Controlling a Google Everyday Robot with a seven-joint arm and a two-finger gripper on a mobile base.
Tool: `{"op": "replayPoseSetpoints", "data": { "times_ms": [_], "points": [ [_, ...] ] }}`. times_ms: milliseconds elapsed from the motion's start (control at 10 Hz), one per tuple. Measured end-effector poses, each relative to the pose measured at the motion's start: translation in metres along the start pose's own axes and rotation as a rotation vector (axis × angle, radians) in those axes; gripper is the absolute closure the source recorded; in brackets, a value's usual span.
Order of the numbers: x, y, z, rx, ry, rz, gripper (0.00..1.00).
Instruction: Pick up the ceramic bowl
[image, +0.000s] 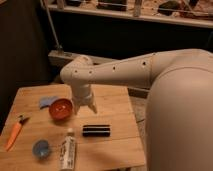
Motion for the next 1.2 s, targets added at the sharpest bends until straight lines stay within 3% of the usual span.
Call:
{"op": "replayPoseSetpoints", "data": {
  "times_ms": [700,800,1200],
  "points": [
    [-0.001,0.001,0.000,0.002,0.000,-0.001,0.35],
    [-0.011,0.006,-0.001,0.020,-0.018,-0.016,0.35],
    [-0.075,0.070,-0.007,0.099,-0.108,-0.114,0.35]
  ]
}}
